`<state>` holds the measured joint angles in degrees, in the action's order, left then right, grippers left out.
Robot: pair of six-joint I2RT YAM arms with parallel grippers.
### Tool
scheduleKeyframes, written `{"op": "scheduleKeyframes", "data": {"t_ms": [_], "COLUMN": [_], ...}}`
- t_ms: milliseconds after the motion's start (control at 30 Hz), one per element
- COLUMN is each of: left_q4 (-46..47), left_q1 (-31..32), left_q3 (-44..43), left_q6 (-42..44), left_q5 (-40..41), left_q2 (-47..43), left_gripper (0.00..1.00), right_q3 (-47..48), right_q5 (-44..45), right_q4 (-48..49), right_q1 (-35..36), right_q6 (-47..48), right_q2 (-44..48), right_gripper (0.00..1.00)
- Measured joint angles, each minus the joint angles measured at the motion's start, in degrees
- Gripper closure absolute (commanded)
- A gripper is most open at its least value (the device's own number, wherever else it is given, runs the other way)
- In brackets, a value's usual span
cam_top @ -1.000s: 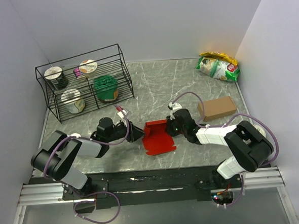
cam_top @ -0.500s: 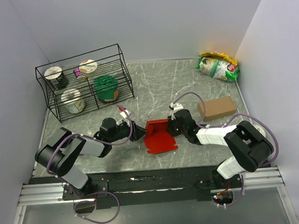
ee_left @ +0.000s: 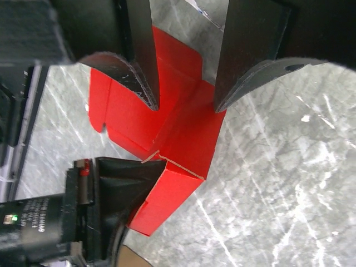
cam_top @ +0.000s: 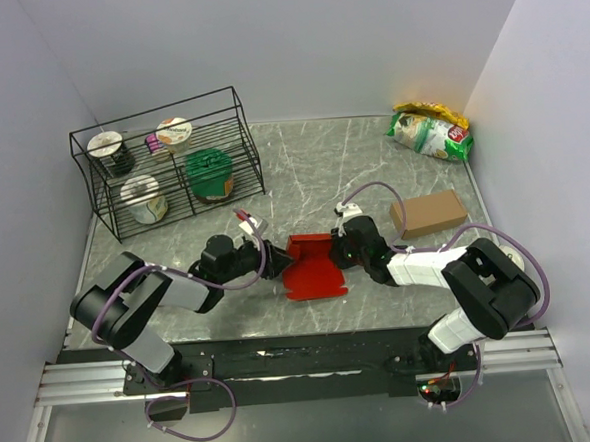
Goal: Fold the paper box
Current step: Fold the paper box at the center of the board.
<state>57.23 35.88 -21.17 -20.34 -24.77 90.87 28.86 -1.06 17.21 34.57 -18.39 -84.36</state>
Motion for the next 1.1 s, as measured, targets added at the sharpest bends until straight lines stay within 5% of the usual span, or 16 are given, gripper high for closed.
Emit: {"op": "scheduleKeyframes", "data": {"t_ms": [500, 767, 1100], "left_q4": [-5.4, -6.5, -7.0], "left_q1": [6.1, 6.7, 7.0], "left_q3": [-2.0, -3.3, -5.3], "left_q6": [4.6, 6.8, 7.8], "left_q5": [18.3, 23.8, 27.3], "left_q2": [-1.5, -1.0, 1.9], "left_gripper": [0.51, 0.77, 0.88], "right_q3": [-0.1, -0.4, -0.4], "right_q5": [-0.1, 0.0, 1.7], "right_q4": [0.4, 1.2, 1.2], "right_q1": [0.9, 1.7, 3.0], "right_q6": [-0.7, -0.9, -0.8], "right_q2": [0.0, 0.0, 0.0], "right_gripper": [0.81, 0.82, 0.82]}}
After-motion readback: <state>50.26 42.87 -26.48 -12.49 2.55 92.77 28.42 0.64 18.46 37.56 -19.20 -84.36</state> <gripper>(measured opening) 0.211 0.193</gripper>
